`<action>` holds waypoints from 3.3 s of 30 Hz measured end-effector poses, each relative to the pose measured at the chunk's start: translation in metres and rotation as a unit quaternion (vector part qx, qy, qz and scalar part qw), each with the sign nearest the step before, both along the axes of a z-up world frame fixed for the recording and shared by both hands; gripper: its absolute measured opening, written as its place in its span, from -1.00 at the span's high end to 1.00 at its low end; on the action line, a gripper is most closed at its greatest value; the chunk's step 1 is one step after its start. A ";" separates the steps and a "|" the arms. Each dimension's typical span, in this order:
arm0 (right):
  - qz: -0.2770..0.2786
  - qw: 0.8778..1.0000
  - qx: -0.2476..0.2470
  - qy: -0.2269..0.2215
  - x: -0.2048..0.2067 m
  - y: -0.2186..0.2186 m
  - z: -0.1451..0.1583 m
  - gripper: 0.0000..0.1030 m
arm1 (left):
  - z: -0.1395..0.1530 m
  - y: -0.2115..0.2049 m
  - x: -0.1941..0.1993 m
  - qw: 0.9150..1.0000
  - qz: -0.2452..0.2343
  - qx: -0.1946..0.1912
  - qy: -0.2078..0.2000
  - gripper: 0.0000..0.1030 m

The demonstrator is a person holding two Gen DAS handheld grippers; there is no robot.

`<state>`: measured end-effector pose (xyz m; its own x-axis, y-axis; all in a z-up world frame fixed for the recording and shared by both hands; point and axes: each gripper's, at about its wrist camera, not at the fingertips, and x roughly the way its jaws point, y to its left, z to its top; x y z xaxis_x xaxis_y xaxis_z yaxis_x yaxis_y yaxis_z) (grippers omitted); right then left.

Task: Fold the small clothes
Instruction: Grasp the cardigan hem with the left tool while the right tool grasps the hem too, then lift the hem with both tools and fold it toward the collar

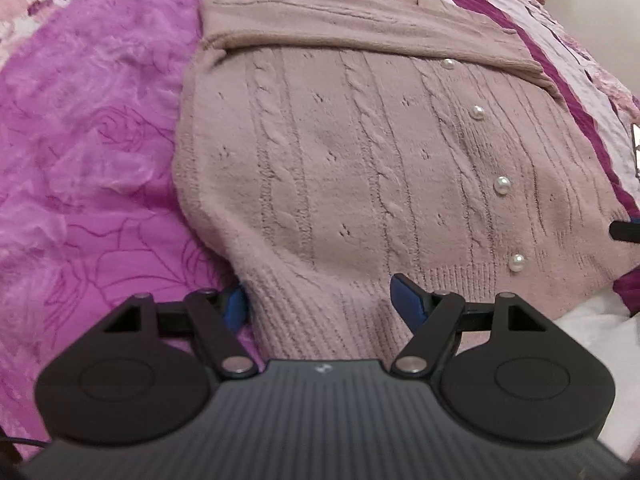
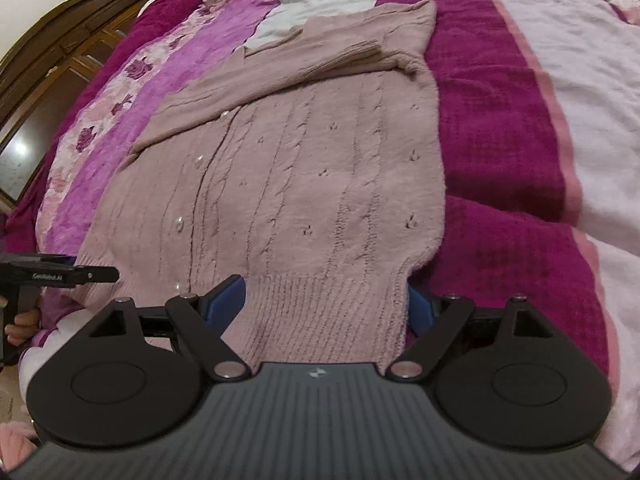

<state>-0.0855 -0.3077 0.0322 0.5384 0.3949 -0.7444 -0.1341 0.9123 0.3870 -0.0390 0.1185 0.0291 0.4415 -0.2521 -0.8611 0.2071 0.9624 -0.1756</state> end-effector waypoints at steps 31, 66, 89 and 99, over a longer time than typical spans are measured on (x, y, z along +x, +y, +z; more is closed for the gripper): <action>0.065 0.997 -0.049 0.003 0.009 0.036 -0.013 -0.40 | -0.013 -0.024 0.032 0.998 -0.026 0.039 0.037 0.33; -0.093 0.960 0.204 -0.166 0.033 -0.022 0.036 0.70 | 0.077 0.028 0.028 0.966 0.133 -0.147 -0.168 0.71; -0.129 0.948 0.206 -0.203 0.102 -0.029 0.068 0.80 | 0.099 0.029 0.078 0.952 0.171 -0.163 -0.196 0.71; -0.149 0.945 0.195 -0.215 0.139 -0.038 0.074 0.80 | 0.107 0.034 0.110 0.946 0.189 -0.168 -0.201 0.71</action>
